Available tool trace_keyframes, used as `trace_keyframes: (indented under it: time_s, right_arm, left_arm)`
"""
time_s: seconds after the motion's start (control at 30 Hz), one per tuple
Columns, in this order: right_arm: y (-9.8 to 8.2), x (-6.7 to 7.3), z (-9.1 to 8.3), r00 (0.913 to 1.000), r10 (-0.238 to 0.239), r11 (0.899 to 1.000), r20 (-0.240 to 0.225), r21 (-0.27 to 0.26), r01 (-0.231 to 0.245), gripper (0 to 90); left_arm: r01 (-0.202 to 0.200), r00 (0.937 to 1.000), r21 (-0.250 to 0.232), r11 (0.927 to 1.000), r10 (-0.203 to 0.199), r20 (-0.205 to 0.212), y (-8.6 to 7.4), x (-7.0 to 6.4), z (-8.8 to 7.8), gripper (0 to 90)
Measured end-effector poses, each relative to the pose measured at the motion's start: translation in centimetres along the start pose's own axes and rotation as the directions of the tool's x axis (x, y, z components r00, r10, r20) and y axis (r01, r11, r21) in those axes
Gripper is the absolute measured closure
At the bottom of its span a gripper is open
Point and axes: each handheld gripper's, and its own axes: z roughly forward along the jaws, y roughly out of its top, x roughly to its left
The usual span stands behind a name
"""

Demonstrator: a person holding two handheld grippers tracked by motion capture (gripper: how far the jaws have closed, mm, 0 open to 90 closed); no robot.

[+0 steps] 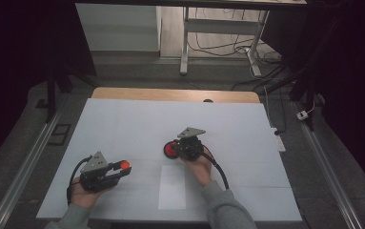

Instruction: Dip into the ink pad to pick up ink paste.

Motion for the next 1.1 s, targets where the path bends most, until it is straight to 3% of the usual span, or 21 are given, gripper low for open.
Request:
trace_keyframes:
  time_s: [0.73, 0.83, 0.87, 0.93, 0.97, 1.0, 1.1]
  right_arm:
    - [-0.1, 0.1, 0.1, 1.0, -0.001, 1.0, 0.002, -0.009, 0.001, 72.9]
    - [0.1, -0.4, 0.0, 0.999, 0.038, 0.999, -0.025, -0.009, -0.038, 72.7]
    - [0.1, -0.9, -0.3, 0.9956, 0.086, 0.994, -0.038, -0.067, -0.088, 72.7]
    - [0.5, -1.3, -1.1, 0.9854, 0.153, 0.978, -0.075, -0.135, -0.162, 72.7]
    - [0.5, -1.3, -1.1, 0.9854, 0.153, 0.978, -0.075, -0.135, -0.162, 72.7]
    - [1.1, -0.9, -1.3, 0.9943, 0.093, 0.989, -0.053, -0.108, -0.098, 72.7]
    - [1.4, -0.4, -1.5, 0.9973, 0.056, 0.994, -0.048, -0.091, -0.06, 72.7]
  left_arm:
    - [0.011, 0.9999, -0.01, 0.9999, -0.011, 0.003, 0.0, 0.2, -0.2, 65.3]
    - [0.013, 0.9999, -0.008, 0.9999, -0.013, 0.003, -0.1, 0.2, -0.1, 65.3]
    - [0.013, 0.9999, -0.007, 0.9999, -0.013, 0.003, -0.1, 0.2, -0.1, 65.3]
    - [0.014, 0.9999, -0.01, 0.9999, -0.014, 0.005, -0.1, 0.3, -0.1, 65.3]
    - [0.014, 0.9999, -0.01, 0.9999, -0.014, 0.005, -0.1, 0.3, -0.1, 65.3]
    - [0.018, 0.9998, -0.01, 0.9998, -0.018, 0.005, -0.1, 0.4, -0.1, 65.3]
    - [0.019, 0.9998, -0.013, 0.9997, -0.019, 0.006, -0.1, 0.4, -0.2, 65.3]
